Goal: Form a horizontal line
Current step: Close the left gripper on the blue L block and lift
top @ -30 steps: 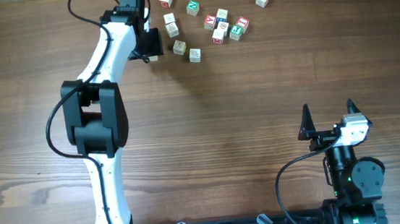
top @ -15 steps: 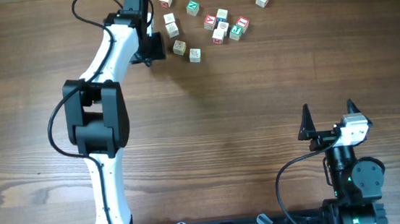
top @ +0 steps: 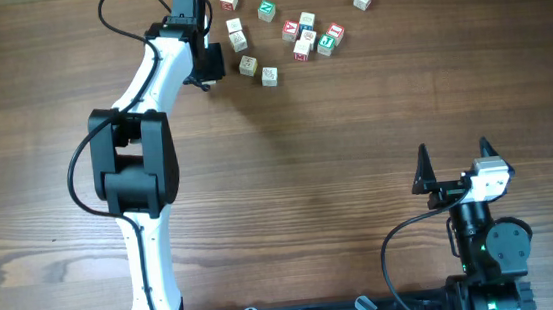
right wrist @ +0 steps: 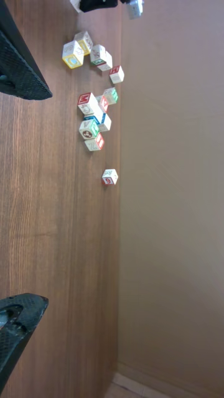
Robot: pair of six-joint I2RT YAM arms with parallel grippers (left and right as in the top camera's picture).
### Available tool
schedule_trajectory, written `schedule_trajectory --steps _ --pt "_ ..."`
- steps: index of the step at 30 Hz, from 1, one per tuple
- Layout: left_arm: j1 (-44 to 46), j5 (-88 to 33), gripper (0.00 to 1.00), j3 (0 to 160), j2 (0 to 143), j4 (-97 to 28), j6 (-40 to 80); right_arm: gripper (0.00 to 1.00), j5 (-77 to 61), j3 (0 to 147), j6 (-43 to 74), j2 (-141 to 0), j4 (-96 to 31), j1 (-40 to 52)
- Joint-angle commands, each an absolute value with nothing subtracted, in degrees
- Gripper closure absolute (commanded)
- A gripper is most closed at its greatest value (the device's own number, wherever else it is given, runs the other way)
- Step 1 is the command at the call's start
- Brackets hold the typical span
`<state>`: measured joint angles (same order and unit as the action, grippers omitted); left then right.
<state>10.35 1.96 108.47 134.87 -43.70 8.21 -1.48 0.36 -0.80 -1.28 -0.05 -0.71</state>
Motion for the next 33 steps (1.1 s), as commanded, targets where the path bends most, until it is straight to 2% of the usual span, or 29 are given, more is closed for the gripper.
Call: schedule_trajectory --steps 1,5,10,14,20,26,33 --pt "10.5 3.1 0.64 108.1 133.3 -45.6 8.1 0.00 -2.1 0.3 -1.5 -1.0 0.1 -0.8" --pt "10.4 3.1 0.67 108.1 125.5 -51.4 8.1 0.00 -2.1 0.3 -1.4 -1.0 0.1 -0.8" --pt "10.4 0.4 0.71 108.1 113.9 -66.9 11.8 0.00 -2.1 0.3 -1.5 -1.0 0.1 -0.8" --pt "10.9 -0.6 0.75 108.1 111.5 -76.6 15.1 0.00 -2.1 0.3 -1.5 -1.0 0.1 -0.8" --pt "14.7 -0.6 0.76 102.9 111.5 -81.0 18.5 0.00 -2.1 0.3 -1.5 -1.0 0.1 -0.8" --pt "19.3 -0.5 0.83 102.3 111.1 -86.8 19.4 0.00 -2.1 0.3 -1.5 -1.0 0.1 -0.8" --pt "19.3 -0.5 0.81 102.1 103.8 -89.3 20.9 0.00 -2.1 0.3 -1.5 -1.0 0.1 -0.8"
